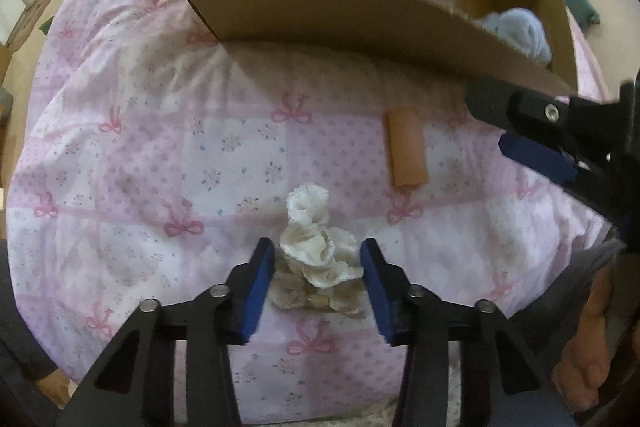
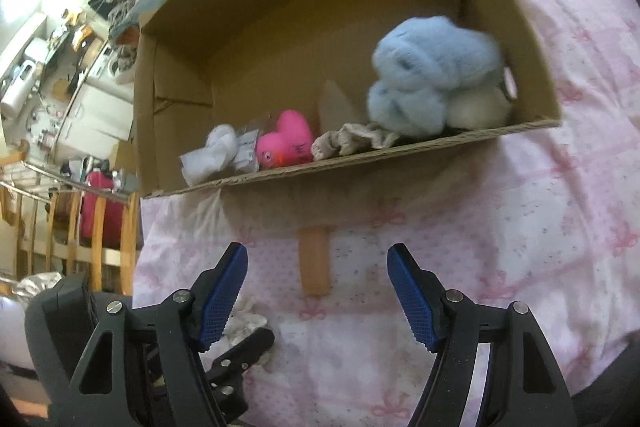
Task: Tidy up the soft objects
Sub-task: 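Lower the left tool onto the cream lace scrunchie and grasp it, then grasp the tan cylinder with the right tool while the left tool holds the scrunchie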
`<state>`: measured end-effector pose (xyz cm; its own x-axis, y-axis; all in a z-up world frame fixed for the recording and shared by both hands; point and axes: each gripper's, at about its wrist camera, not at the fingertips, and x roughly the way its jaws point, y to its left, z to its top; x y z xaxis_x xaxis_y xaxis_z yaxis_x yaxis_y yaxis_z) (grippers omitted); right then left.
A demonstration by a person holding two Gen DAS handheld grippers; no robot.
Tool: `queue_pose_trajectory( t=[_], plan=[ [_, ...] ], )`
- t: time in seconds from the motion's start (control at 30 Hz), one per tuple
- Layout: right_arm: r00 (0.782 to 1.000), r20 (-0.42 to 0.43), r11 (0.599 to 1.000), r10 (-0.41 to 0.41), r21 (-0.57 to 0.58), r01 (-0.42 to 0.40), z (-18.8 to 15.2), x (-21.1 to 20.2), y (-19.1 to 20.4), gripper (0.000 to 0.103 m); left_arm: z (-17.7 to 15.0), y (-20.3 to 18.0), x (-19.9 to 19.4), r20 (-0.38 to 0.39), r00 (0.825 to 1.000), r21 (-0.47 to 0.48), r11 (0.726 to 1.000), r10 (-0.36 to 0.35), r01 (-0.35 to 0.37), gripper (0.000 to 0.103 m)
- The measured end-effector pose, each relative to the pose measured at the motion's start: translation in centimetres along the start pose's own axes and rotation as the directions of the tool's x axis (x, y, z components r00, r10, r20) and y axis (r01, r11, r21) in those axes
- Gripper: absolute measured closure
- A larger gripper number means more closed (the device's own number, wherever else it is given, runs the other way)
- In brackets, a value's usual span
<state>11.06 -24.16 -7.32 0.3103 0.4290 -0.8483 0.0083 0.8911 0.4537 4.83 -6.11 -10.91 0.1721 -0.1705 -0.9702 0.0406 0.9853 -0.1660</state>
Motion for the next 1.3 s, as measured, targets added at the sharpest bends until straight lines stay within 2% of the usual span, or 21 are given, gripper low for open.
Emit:
queue_pose_trajectory(
  t=[0.03,0.07,0.23,0.4,0.57,0.67,0.77,0.8,0.9,1.0,1.13,1.2,1.27,1.3],
  plan=[
    [1.000,-0.008,1.000,-0.005,-0.009,0.005,0.0,0.3,0.2,0.025,0.0,-0.1,0.2,-0.004,1.000,0.007,1.000,0.011,-0.011,0.069],
    [1.000,-0.016,1.000,-0.009,-0.017,0.009,0.0,0.6,0.4,0.025,0.1,-0.3,0.5,-0.006,0.999,0.013,0.999,0.033,-0.033,0.076],
    [0.999,-0.040,0.999,-0.030,-0.031,0.028,0.1,1.6,0.5,0.025,0.4,-0.4,0.2,0.005,0.999,0.010,0.999,0.034,-0.034,0.089],
    [0.999,-0.040,0.999,-0.030,-0.026,0.029,0.2,1.7,0.4,0.025,1.3,1.7,-1.8,0.066,0.996,-0.035,0.997,0.065,-0.063,0.091],
    [0.998,-0.050,0.998,-0.044,-0.045,0.042,0.1,1.9,0.7,0.025,2.1,3.5,-4.6,0.176,0.976,-0.108,0.988,0.130,-0.112,0.091],
    [0.996,-0.067,0.996,-0.053,-0.068,0.048,-0.1,2.4,1.2,0.026,2.1,3.7,-5.3,0.189,0.972,-0.137,0.984,0.141,-0.116,0.091],
    [0.994,-0.079,0.992,-0.070,-0.110,0.061,-0.3,2.9,2.1,0.034,2.5,3.4,-5.0,0.173,0.974,-0.158,0.980,0.146,-0.119,0.091],
    [0.994,-0.082,0.991,-0.076,-0.116,0.066,-0.4,3.1,2.2,0.035,2.9,4.6,-4.5,0.168,0.975,-0.164,0.980,0.143,-0.115,0.091],
    [0.993,-0.087,0.991,-0.083,-0.115,0.072,-0.6,3.8,2.5,0.038,3.1,4.9,-4.5,0.168,0.975,-0.173,0.978,0.147,-0.118,0.091],
    [0.986,-0.101,0.982,-0.132,-0.150,0.116,-0.8,5.0,3.1,0.048,2.5,5.1,-4.8,0.173,0.975,-0.172,0.979,0.140,-0.110,0.091],
    [0.979,-0.107,0.970,-0.172,-0.192,0.149,-1.2,6.2,3.8,0.052,2.5,5.3,-4.9,0.177,0.975,-0.174,0.979,0.134,-0.103,0.091],
    [0.979,-0.099,0.965,-0.179,-0.210,0.155,-1.2,6.2,4.0,0.069,2.5,5.2,-4.9,0.176,0.975,-0.171,0.980,0.132,-0.102,0.091],
    [0.978,-0.095,0.962,-0.186,-0.218,0.162,-1.3,6.2,4.0,0.076,2.5,5.1,-5.0,0.178,0.976,-0.169,0.981,0.129,-0.099,0.091],
    [0.978,-0.090,0.961,-0.188,-0.221,0.165,-1.3,6.1,4.0,0.083,2.5,5.1,-5.1,0.180,0.975,-0.168,0.981,0.129,-0.098,0.091]
  ],
)
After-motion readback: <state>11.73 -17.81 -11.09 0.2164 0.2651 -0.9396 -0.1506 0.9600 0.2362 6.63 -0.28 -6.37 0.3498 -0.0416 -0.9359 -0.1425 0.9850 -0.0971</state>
